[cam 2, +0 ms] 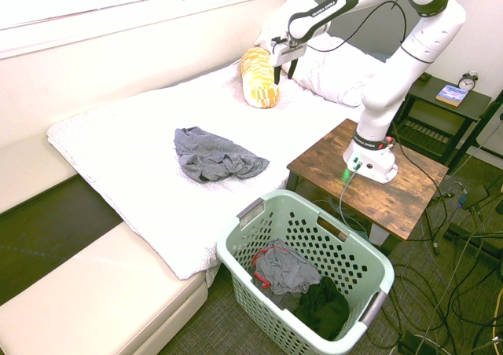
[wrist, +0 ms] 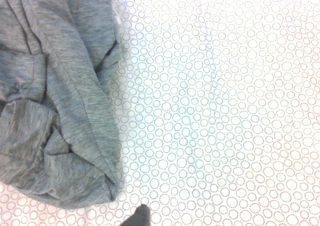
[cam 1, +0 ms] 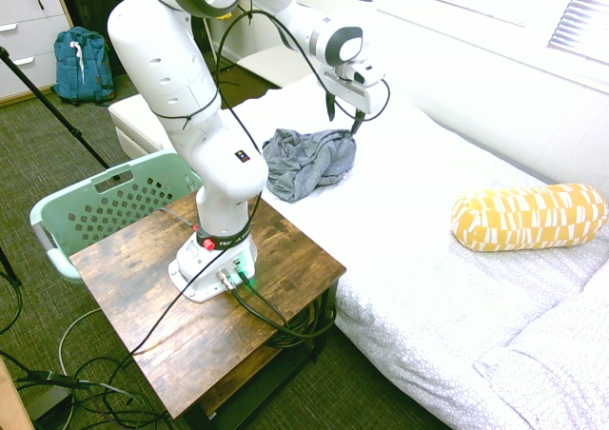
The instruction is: Put my clothes in the laundry bag
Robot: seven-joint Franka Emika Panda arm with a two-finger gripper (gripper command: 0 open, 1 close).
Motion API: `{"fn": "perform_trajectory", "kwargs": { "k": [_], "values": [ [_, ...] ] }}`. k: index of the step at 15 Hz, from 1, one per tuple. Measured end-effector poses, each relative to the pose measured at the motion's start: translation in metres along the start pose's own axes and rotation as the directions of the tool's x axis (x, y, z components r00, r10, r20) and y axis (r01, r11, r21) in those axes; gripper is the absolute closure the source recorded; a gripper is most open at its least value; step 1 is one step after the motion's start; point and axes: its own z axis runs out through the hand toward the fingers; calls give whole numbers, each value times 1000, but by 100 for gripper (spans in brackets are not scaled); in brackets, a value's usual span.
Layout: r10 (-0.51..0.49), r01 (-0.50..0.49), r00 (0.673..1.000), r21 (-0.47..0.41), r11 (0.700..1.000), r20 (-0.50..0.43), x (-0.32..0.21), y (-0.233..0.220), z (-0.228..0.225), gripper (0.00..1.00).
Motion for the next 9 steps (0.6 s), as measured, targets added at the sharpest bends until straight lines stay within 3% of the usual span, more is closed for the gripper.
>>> {"fn": "perform_trajectory", "kwargs": {
  "k": [5,9],
  "values": [
    [-14,14,1000,0,1000,5,13,-19,-3,0],
    [-110,111,994,53,992,-25,16,-102,2,0]
  ]
}}
